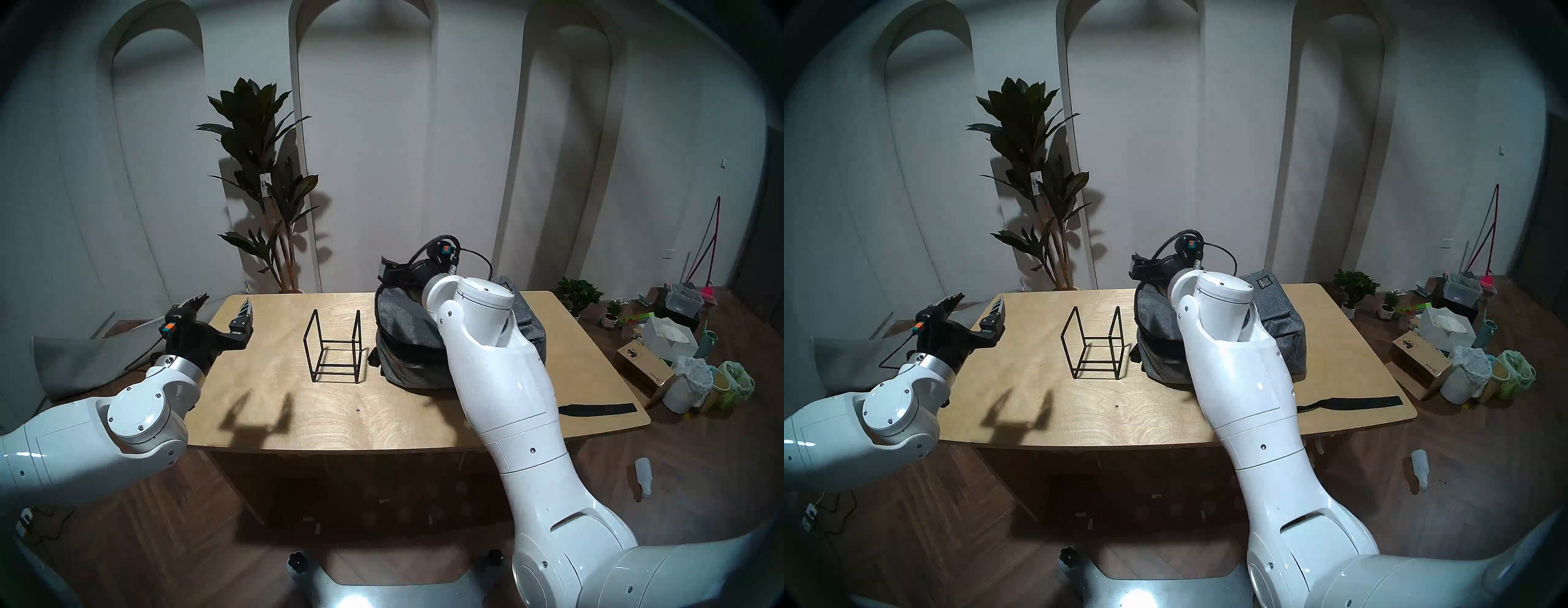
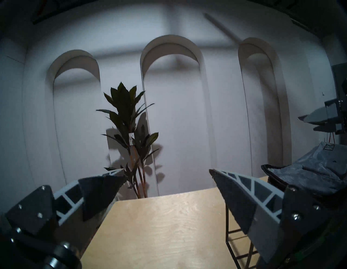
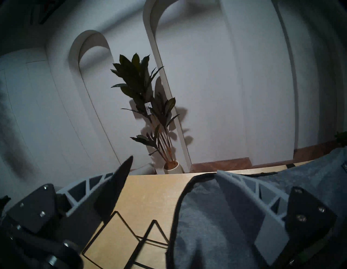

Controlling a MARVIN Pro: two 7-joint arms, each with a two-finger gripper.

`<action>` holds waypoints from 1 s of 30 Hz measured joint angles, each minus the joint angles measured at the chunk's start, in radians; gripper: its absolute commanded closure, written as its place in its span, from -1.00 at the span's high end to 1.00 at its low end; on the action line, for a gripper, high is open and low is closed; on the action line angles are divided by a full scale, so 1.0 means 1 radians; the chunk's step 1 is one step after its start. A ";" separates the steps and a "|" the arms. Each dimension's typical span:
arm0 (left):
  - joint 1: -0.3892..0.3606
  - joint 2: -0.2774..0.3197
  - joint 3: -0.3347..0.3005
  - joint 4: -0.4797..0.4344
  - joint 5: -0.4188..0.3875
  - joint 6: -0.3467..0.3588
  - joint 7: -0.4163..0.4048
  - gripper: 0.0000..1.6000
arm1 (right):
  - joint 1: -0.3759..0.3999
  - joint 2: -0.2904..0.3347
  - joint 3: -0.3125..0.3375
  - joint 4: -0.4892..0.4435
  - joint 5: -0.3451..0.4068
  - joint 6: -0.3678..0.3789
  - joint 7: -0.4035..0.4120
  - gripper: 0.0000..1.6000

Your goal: Put the book into the bag and close the bag

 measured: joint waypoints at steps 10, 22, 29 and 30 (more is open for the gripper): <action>-0.055 -0.107 -0.001 0.108 0.114 0.009 -0.046 1.00 | -0.039 0.020 0.057 0.069 -0.024 -0.152 0.037 1.00; -0.147 -0.258 0.011 0.251 0.150 0.047 -0.090 1.00 | -0.045 0.036 0.087 0.102 -0.052 -0.333 0.093 1.00; -0.206 -0.327 0.010 0.323 0.118 0.102 -0.177 1.00 | -0.045 0.037 0.094 0.155 -0.072 -0.445 0.128 1.00; -0.211 -0.331 0.010 0.327 0.113 0.108 -0.190 1.00 | -0.045 0.037 0.095 0.163 -0.075 -0.456 0.132 1.00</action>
